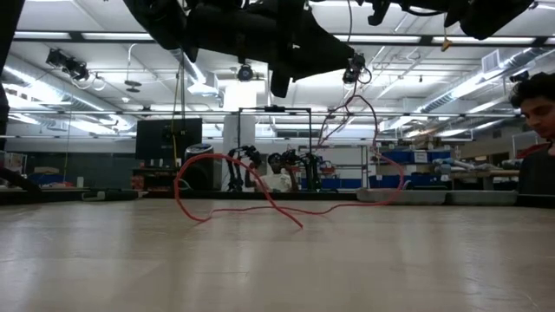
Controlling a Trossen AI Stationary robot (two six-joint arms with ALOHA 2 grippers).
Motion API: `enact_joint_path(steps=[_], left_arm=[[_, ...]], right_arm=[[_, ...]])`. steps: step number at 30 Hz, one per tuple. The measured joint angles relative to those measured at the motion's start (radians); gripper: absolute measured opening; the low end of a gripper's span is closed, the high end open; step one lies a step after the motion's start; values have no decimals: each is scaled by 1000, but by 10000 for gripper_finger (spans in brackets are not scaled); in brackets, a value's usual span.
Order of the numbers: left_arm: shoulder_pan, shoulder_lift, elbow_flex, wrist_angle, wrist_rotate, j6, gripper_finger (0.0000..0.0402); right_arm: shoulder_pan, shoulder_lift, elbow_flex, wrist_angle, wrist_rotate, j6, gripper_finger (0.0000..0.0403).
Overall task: Coil cords
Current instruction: Coil the red cable wire onto the black spool
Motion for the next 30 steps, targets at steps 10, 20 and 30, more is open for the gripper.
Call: enact_joint_path(steps=[10,20,30], left_arm=[[0,0,0,1,-59,2,99],[15,-1,0,28,-61,8,7],[53,-10,0,-93,-80,74,1]], right_arm=[[3,0,0,0,-1,5,0],[12,2,0,-1,-1,5,0],[44,2,1,-14,1,-21,0]])
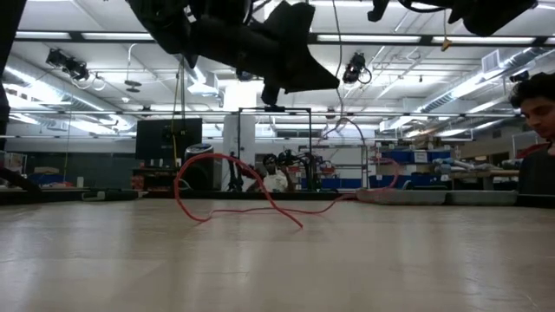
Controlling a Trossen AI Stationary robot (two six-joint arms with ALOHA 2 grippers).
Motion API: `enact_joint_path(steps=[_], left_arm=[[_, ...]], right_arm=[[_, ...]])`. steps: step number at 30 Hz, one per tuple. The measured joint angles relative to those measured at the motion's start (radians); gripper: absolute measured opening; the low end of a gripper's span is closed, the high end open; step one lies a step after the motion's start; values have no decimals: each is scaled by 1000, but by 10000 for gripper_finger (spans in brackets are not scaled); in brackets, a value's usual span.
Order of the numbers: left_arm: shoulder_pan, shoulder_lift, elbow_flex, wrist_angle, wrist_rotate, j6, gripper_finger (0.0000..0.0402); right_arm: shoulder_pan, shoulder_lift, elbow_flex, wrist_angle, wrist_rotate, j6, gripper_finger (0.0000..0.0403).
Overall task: Coil cords
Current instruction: Coil the red cable wire onto the black spool
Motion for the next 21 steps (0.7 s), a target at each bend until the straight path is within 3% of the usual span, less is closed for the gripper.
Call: enact_joint_path(steps=[6,13,21], left_arm=[[25,-88,0,-165,-24,62,0],[24,-255,0,-432,-70,110,0],[23,-356,0,-545,-69,83,0]], right_arm=[[24,-31,0,-71,26,-40,0],[27,-119,1,-332,53,-65,0],[-9,-172,1,-564,12,-88,0]])
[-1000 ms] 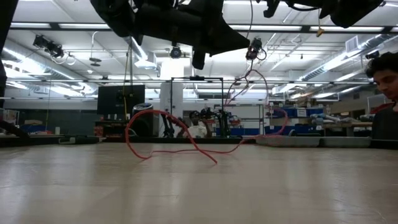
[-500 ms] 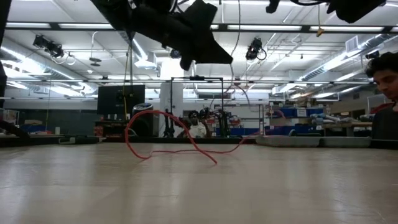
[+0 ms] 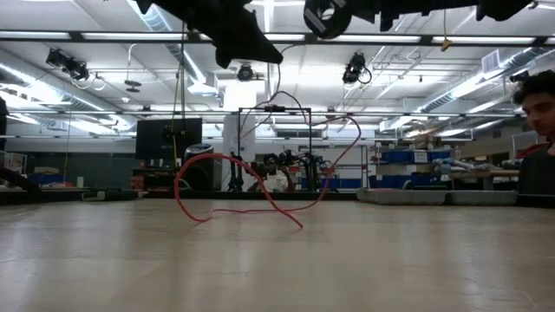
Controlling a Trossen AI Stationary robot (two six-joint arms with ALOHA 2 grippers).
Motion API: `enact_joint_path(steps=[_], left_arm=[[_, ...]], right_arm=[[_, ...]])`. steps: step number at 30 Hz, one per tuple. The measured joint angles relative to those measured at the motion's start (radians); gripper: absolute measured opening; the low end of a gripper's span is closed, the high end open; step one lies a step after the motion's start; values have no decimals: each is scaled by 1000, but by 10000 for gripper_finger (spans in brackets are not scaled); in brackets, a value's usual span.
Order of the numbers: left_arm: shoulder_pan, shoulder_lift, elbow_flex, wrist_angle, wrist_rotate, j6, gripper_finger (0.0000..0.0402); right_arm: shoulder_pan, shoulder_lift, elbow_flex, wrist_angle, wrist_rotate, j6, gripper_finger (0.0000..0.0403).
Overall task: Coil cords
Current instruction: Coil the red cable wire onto the black spool
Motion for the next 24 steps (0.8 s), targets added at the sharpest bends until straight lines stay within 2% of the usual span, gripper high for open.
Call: enact_joint_path(steps=[5,12,24], left_arm=[[-2,-11,0,-4,1,-6,0],[-2,-11,0,-5,-8,1,0],[-5,-55,31,-17,46,-33,0]], right_arm=[[-18,6,0,-68,-95,-1,0],[-30,6,0,-185,-118,9,0],[-32,6,0,-288,24,-69,0]])
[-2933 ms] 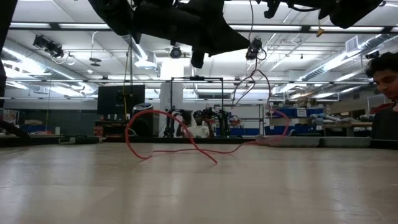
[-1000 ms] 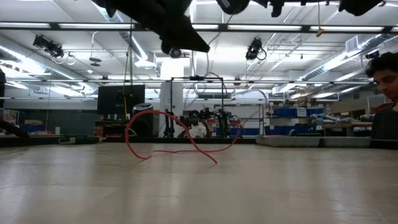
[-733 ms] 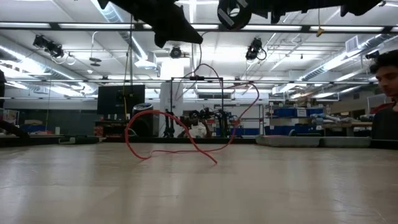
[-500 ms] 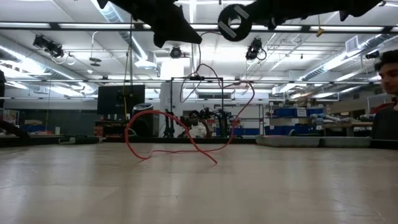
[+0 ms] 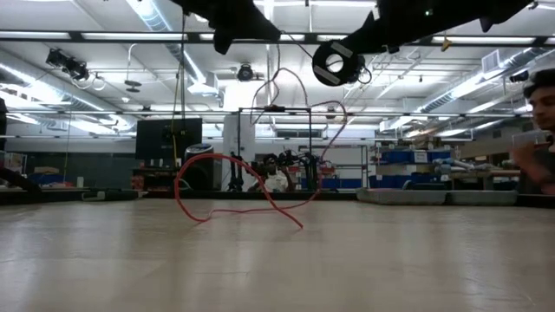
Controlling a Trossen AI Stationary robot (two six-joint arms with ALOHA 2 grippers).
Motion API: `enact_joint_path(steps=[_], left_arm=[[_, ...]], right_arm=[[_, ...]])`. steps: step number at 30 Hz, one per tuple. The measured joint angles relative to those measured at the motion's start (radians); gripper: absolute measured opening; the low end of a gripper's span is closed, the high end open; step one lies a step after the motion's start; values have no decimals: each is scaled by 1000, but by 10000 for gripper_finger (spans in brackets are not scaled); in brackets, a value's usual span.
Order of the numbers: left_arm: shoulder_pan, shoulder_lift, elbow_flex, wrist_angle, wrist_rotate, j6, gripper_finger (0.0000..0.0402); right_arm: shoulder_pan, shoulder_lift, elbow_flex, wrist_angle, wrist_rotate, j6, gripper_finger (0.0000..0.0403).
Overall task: Coil cords
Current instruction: Coil the red cable wire onto the black spool
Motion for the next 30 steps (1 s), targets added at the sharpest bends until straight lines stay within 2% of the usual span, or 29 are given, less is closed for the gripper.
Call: enact_joint_path(steps=[6,10,14,21,25,30], left_arm=[[-1,13,10,20,30,-47,0],[-1,29,12,64,53,-63,0],[-1,43,13,112,70,-68,0],[-1,47,14,135,76,-66,0],[-1,54,14,145,75,-65,0],[-2,92,13,128,98,-62,0]], right_arm=[[0,34,0,15,114,-67,0],[-3,94,0,104,191,-119,0],[-10,160,19,210,216,-228,0],[-14,272,120,287,223,-375,0],[-14,320,179,328,213,-354,0],[-14,326,190,436,130,-317,0]])
